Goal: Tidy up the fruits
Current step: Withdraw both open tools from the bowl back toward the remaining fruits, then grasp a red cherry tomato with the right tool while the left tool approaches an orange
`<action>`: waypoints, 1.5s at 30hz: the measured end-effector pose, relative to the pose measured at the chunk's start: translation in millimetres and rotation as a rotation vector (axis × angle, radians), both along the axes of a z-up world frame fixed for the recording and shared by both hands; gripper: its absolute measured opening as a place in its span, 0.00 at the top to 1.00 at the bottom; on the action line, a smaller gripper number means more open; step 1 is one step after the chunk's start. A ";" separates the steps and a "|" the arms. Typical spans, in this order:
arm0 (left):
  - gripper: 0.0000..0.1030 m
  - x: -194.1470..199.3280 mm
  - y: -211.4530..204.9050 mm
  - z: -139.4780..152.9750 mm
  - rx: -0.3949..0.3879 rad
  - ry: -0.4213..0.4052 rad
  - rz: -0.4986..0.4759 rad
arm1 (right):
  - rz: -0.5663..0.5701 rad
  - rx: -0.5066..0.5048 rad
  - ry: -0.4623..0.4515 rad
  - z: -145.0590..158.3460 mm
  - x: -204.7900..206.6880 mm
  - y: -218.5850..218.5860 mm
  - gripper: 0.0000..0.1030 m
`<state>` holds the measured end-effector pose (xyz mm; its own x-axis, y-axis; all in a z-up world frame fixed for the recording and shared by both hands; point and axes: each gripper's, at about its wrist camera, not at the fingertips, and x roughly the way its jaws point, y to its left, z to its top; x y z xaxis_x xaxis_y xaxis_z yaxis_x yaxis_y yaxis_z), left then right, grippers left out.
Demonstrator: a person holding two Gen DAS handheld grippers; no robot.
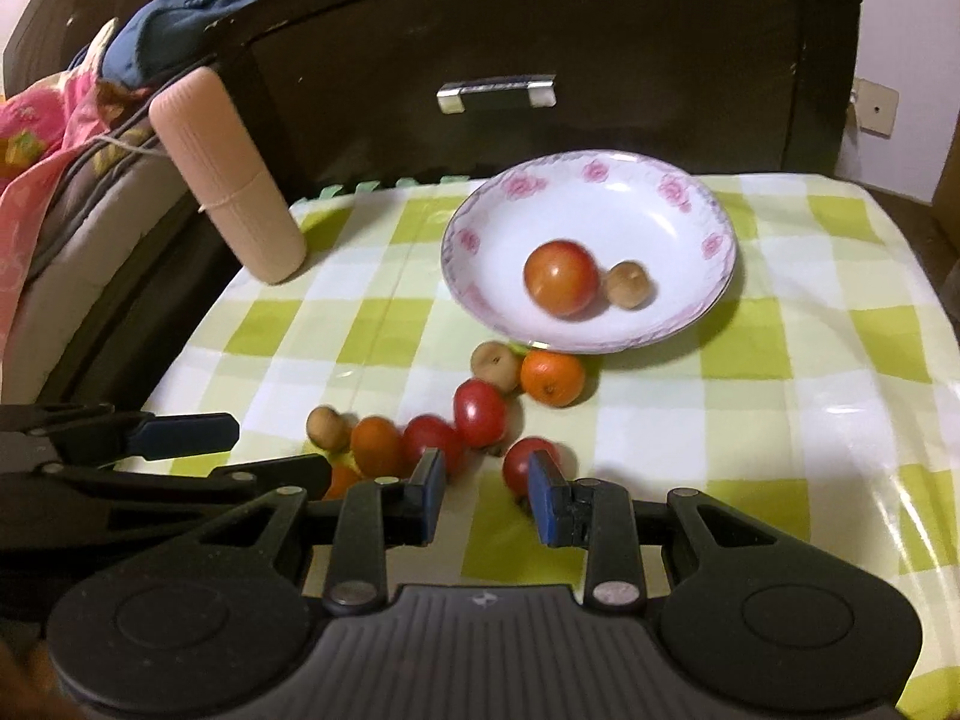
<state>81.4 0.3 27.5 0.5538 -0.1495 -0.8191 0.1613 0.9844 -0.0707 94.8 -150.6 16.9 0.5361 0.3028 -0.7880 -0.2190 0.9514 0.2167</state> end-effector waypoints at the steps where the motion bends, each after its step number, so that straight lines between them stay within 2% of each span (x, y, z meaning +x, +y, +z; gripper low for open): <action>1: 0.35 -1.2 -0.3 -1.6 0.003 0.002 -0.002 | 0.004 0.001 0.007 -1.4 -0.4 0.3 0.71; 8: 0.32 -3.6 -8.4 -15.6 0.044 0.009 -0.044 | 0.019 -0.030 0.036 -13.0 -4.7 -1.4 0.71; 13: 0.31 -1.3 -9.2 -25.1 0.053 0.023 -0.051 | 0.025 -0.056 0.032 -14.7 -5.5 -5.9 0.67; 20: 0.31 7.8 -12.5 -36.3 0.044 0.041 -0.042 | 0.032 -0.077 0.026 -17.8 -1.0 -11.4 0.66; 22: 0.33 9.8 -14.5 -39.8 0.043 0.050 -0.048 | 0.024 -0.075 0.037 -21.9 2.1 -13.7 0.65; 24: 0.40 11.3 -15.5 -43.7 0.046 0.061 -0.050 | 0.021 -0.078 0.044 -25.9 5.3 -14.3 0.65; 29: 0.50 13.4 -12.4 -43.6 0.037 0.056 -0.033 | 0.022 -0.061 0.044 -31.2 15.3 -12.1 0.65; 33: 0.54 14.6 -10.1 -44.1 0.030 0.057 -0.028 | 0.029 -0.049 0.041 -34.2 23.8 -8.0 0.65; 40: 0.54 14.9 -11.3 -44.0 0.032 0.057 -0.042 | 0.038 -0.048 0.020 -39.8 30.2 -7.1 0.65; 45: 0.49 14.4 -12.5 -44.8 0.033 0.059 -0.052 | 0.045 -0.055 0.016 -39.8 29.7 -5.8 0.65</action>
<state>95.9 -12.2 -17.4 0.4968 -0.1494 -0.8549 0.2092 0.9766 -0.0491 124.5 -156.4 -23.0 0.5105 0.2821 -0.8123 -0.2587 0.9513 0.1678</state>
